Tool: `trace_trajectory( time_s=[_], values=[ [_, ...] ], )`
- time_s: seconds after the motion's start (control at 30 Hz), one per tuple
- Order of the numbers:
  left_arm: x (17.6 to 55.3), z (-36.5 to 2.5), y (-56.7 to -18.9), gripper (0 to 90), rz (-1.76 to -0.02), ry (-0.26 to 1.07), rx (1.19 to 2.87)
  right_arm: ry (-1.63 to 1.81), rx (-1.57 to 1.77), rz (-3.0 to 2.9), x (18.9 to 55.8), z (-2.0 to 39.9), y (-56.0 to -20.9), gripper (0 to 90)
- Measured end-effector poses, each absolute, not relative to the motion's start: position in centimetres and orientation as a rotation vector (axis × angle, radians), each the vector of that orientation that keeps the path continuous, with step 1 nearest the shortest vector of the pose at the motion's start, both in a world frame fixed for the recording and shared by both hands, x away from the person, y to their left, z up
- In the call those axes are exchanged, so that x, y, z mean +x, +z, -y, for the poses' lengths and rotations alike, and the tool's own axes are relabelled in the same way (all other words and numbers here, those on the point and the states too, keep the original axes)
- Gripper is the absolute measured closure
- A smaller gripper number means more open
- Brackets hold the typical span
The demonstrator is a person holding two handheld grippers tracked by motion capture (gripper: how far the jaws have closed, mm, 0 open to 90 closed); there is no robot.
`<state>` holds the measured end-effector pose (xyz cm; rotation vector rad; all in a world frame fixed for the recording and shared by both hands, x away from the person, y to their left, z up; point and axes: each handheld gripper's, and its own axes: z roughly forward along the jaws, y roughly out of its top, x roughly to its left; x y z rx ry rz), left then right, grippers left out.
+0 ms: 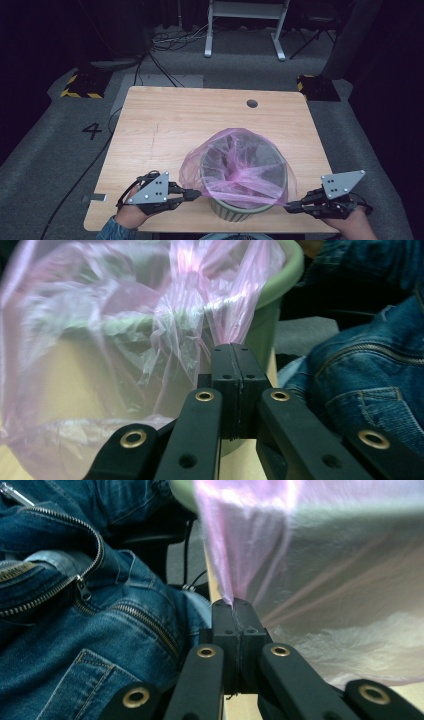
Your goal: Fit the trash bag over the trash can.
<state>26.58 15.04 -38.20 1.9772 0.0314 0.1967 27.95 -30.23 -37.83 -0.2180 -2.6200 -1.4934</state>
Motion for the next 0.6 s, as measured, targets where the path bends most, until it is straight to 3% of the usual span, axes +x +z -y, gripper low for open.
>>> trace_trajectory(
  time_s=[0.13,0.27,0.53,0.6],
  values=[
    [26.1,-13.7,-38.6,89.8,0.033,0.188,2.053,-1.399,-0.198,2.649,28.1,29.4,-38.8,90.0],
    [27.0,-13.3,-40.0,89.8,-0.011,0.192,2.126,-1.358,-0.232,2.692,28.3,29.2,-39.6,90.0],
    [28.3,-14.3,-41.9,89.6,-0.097,0.145,2.112,-1.374,-0.386,2.665,29.8,30.9,-42.5,89.9],
    [28.3,-14.5,-42.0,84.5,-0.121,0.15,2.101,-1.382,-0.395,2.679,29.7,30.9,-42.7,86.6]
  ],
)
